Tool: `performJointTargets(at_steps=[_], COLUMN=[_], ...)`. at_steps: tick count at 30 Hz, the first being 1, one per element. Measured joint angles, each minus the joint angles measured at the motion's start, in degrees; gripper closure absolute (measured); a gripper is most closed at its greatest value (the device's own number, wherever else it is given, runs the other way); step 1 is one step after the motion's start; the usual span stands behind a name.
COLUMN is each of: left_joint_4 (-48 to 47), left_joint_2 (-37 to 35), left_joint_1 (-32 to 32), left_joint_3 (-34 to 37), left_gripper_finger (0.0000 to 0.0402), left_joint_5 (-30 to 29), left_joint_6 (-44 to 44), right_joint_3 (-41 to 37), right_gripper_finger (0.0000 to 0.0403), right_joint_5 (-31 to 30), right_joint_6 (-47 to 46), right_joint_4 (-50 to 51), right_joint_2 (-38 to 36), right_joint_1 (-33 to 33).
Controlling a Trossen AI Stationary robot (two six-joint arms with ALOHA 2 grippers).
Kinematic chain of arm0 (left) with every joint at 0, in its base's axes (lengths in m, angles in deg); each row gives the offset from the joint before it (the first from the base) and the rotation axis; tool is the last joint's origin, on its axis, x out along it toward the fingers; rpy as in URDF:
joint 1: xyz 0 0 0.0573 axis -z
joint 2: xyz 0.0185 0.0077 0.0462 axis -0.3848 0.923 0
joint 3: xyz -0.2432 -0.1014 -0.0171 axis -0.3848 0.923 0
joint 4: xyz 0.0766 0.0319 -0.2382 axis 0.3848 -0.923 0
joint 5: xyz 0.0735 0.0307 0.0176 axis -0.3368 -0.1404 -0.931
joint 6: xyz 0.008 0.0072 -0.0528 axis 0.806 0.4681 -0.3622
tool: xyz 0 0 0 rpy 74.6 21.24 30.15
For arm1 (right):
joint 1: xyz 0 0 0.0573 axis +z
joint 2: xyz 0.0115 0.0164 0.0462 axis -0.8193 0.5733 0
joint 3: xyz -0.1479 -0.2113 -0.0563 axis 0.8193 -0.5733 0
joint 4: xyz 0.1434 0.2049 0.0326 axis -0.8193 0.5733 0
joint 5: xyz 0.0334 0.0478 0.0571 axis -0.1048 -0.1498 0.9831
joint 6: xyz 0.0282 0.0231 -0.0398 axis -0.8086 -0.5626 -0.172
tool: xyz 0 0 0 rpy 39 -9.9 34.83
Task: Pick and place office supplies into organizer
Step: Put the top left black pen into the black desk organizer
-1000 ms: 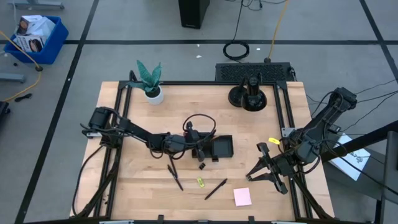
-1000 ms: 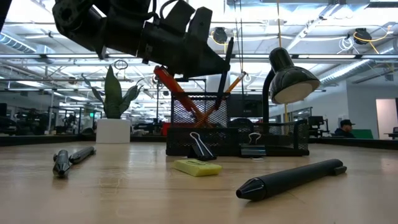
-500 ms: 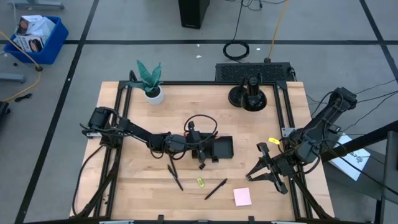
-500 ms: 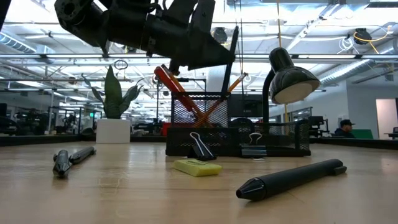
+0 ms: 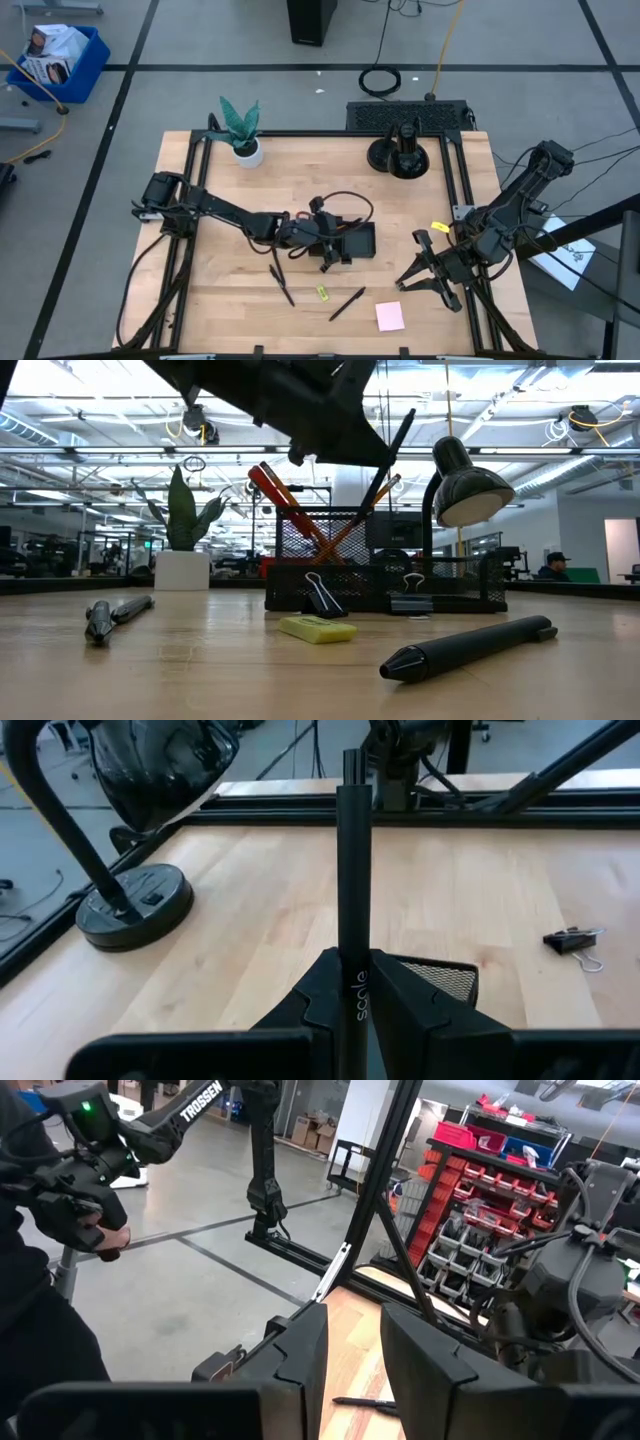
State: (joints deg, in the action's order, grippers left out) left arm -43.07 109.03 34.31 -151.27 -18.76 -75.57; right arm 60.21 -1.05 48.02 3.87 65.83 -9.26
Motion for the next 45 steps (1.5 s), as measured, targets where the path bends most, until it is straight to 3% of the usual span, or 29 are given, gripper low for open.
performJointTargets(at_steps=[17, 45], left_joint_4=[-9.14, -10.89], left_joint_2=[-2.17, -2.19], left_joint_1=[0.02, 0.81], left_joint_3=[-0.19, -0.15], left_gripper_finger=[0.0357, 0.0357], left_joint_5=[-0.23, 0.20], left_joint_6=[-4.48, -8.17], right_joint_3=[0.00, 0.00], right_gripper_finger=[0.0314, 0.0314], right_joint_5=[0.02, 0.04], right_joint_6=[0.00, 0.00], right_joint_4=[0.05, 0.06], right_joint_2=[0.02, 0.02], right_joint_1=[-0.01, -0.02])
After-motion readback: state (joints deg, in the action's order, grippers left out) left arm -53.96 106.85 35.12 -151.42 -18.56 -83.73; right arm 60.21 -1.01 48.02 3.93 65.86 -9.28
